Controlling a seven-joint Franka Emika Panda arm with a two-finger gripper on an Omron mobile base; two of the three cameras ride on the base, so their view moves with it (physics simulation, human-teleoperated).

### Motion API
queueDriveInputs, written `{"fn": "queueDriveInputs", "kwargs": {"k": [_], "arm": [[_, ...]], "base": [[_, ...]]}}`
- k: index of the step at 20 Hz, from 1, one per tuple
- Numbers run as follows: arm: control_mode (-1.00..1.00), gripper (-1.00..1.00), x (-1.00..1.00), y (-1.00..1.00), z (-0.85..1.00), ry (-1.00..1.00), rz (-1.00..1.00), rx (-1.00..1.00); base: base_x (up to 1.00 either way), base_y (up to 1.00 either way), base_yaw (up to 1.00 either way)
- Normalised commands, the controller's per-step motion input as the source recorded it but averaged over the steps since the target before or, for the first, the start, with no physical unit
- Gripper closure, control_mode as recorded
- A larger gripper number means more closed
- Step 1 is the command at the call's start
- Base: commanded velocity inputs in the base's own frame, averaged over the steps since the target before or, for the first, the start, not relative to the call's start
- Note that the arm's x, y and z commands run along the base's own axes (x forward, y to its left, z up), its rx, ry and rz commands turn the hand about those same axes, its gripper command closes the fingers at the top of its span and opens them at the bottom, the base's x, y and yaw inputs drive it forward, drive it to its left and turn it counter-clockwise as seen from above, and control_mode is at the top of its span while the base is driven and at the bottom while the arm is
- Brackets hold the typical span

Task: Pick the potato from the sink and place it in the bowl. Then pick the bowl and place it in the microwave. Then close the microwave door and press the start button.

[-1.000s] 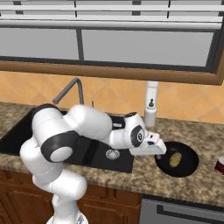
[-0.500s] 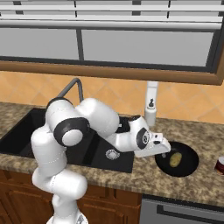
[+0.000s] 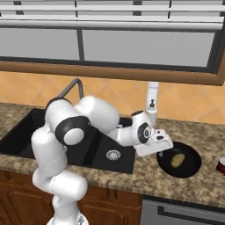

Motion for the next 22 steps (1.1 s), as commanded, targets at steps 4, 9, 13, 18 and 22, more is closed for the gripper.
{"fn": "queueDriveInputs", "kwargs": {"k": [4, 9, 13, 18, 22], "arm": [[-1.0, 1.0, -1.0, 0.15, 0.95, -0.17, 0.13, 0.0], [-1.0, 1.0, -0.92, 0.62, 1.0, -0.03, 0.18, 0.0], [-1.0, 1.0, -0.72, 0.83, 1.0, 0.0, 0.26, 0.0], [-1.0, 1.0, -0.5, 0.95, 1.0, 0.03, 0.31, 0.03], [-1.0, 1.0, -0.51, 1.0, 1.0, 0.11, 0.34, 0.04]], "base": [[0.0, 0.0, 0.0], [0.0, 0.0, 0.0], [0.0, 0.0, 0.0], [0.0, 0.0, 0.0], [0.0, 0.0, 0.0]]}}
